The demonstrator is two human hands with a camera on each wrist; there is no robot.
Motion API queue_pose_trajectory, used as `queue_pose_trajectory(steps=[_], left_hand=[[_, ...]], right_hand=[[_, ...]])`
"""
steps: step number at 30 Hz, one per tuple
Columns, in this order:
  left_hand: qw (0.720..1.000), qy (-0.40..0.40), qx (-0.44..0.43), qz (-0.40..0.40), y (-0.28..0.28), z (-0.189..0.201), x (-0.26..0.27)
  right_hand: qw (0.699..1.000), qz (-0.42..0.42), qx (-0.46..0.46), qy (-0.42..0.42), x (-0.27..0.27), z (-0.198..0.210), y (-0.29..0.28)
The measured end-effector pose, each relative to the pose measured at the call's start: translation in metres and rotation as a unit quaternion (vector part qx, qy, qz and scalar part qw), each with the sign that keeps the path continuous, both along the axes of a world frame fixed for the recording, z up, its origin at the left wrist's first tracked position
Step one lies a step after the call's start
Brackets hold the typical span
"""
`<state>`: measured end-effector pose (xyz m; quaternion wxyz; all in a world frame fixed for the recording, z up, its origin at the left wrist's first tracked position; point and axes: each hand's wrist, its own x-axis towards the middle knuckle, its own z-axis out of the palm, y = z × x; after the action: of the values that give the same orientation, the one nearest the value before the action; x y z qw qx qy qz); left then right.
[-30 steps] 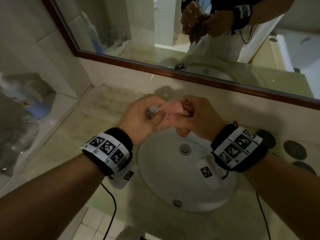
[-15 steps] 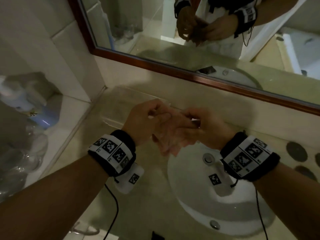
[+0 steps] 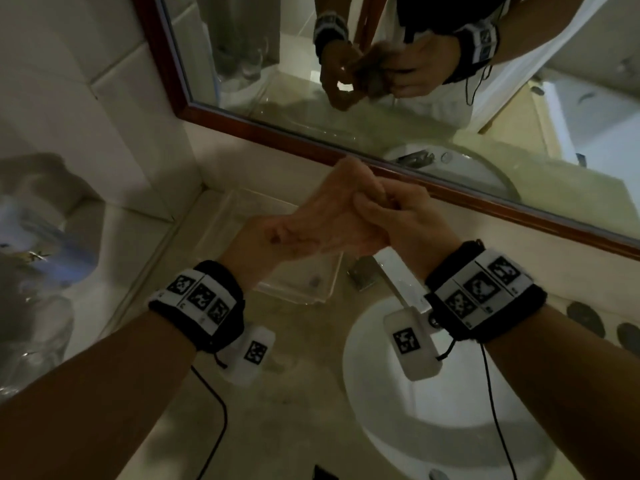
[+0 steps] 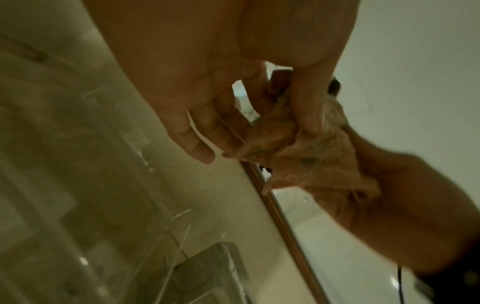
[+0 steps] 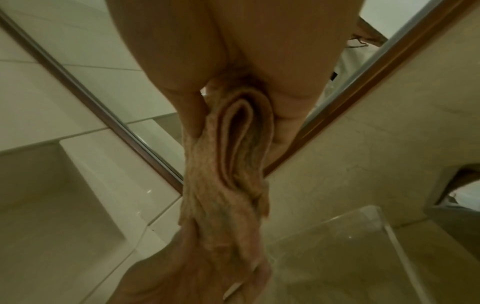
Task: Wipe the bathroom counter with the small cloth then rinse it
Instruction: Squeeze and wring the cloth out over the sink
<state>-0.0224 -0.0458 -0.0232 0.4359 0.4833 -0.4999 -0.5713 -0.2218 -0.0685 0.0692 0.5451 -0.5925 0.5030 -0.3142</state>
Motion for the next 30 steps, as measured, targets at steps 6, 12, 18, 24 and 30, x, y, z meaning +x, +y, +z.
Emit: queue_pose_trajectory(steps=[6, 12, 18, 24, 30], left_hand=[[0.970, 0.199, 0.113, 0.085, -0.023, -0.010, 0.008], [0.979, 0.139, 0.118, 0.095, -0.036, -0.026, 0.011], [0.988, -0.047, 0.026, 0.148, -0.042, -0.044, 0.024], [0.957, -0.281, -0.015, 0.066, -0.051, -0.072, 0.030], [0.808, -0.581, -0.057, -0.080, -0.049, -0.079, 0.026]], right_hand=[[0.994, -0.053, 0.099, -0.012, 0.004, -0.029, -0.016], [0.985, -0.060, 0.152, -0.050, 0.014, -0.059, -0.026], [0.978, -0.104, 0.180, 0.012, 0.022, -0.095, -0.035], [0.941, 0.015, 0.017, 0.339, 0.038, -0.121, -0.020], [0.848, 0.119, -0.114, 0.504, 0.043, -0.128, -0.008]])
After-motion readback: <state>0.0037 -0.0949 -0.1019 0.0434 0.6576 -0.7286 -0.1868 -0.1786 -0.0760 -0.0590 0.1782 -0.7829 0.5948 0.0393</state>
